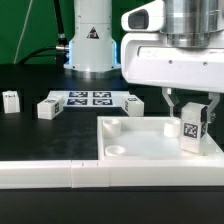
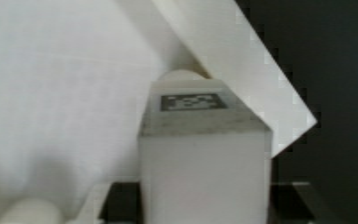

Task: Assemble one leg

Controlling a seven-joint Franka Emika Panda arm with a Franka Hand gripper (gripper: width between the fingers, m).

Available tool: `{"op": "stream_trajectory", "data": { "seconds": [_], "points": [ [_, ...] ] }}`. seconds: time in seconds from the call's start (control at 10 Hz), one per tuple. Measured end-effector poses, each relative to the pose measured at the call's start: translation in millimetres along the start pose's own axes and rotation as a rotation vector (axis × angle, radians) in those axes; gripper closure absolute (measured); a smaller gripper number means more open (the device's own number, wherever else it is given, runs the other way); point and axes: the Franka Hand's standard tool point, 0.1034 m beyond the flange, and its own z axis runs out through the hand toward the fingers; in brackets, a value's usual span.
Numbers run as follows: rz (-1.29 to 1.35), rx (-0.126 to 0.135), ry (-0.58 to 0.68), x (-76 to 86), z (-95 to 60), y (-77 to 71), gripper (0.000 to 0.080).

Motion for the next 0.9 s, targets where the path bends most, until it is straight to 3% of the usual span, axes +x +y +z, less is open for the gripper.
{"op": "stream_trajectory", "data": {
  "seconds": [0.4, 0.7, 0.8, 0.9],
  "points": [
    [0.387, 0.01, -0.001, -0.7, 0.2, 2.0, 0.0508],
    [0.464, 0.001, -0.009, -1.4, 0.2, 2.1, 0.0507],
    [0.459, 0.002, -0.012, -2.0, 0.7, 1.8, 0.0395],
    [0.419, 0.003, -0.012, -2.2, 1.2, 1.6, 0.0395]
  ]
}}
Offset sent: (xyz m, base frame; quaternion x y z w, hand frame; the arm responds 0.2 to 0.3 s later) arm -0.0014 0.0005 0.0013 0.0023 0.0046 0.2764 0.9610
